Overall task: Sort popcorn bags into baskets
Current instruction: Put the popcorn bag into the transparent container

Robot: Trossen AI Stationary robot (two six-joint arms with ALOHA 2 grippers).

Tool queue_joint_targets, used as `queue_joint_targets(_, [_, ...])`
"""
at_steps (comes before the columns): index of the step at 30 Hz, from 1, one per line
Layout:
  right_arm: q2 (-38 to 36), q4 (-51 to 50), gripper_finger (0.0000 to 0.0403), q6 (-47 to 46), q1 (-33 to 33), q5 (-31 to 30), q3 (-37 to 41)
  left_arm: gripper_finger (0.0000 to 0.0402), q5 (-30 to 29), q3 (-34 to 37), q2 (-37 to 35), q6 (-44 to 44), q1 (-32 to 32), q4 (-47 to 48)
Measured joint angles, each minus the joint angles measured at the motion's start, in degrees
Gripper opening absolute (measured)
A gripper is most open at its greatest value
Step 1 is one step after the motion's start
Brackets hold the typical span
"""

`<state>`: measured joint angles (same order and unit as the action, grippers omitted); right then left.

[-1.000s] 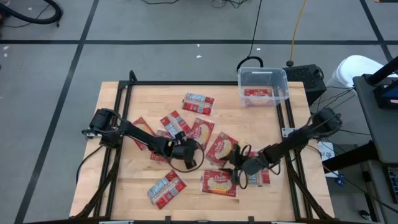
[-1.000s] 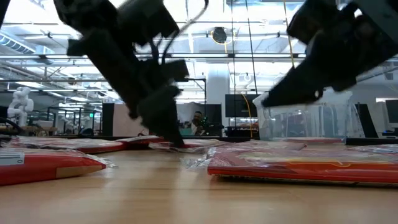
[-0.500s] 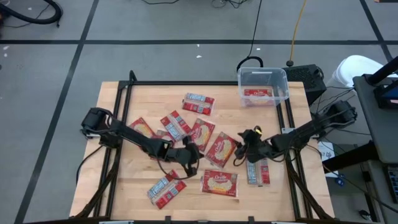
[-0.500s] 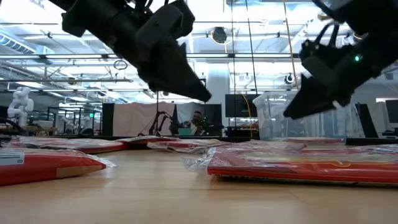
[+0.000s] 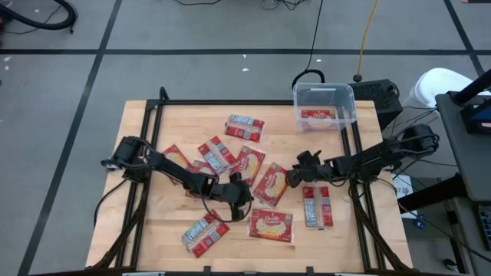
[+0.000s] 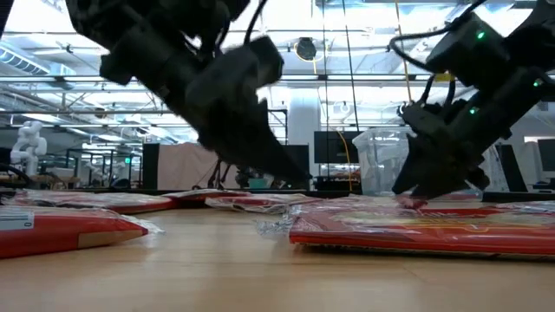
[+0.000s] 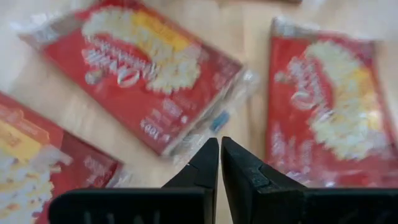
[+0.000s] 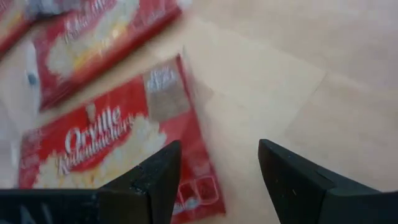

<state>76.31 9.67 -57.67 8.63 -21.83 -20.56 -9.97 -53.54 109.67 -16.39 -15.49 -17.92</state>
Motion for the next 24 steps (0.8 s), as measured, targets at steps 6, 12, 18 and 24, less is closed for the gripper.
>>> queue_joint_targets(6, [3.8, 7.18, 0.0202, 2.7, -0.23, 6.18, -0.06, 0.0026, 0.05, -0.02, 3.62, -0.69, 1.77, -1.46])
queue_joint_targets(12, [7.5, 15.36, 0.0177, 7.31, 0.74, 6.84, 0.07, 0.0026, 0.03, -0.06, 4.71, -2.13, 3.04, -1.83])
queue_joint_targets(18, [6.79, 17.59, 0.011, 11.7, 0.75, 8.11, 0.17, 0.0026, 0.08, -0.05, 4.65, -1.69, 3.19, -0.94])
queue_joint_targets(24, [3.06, 17.23, 0.0018, 15.09, 0.78, 8.29, 0.16, 0.0026, -0.06, -0.07, 4.32, -2.06, 2.94, -0.09])
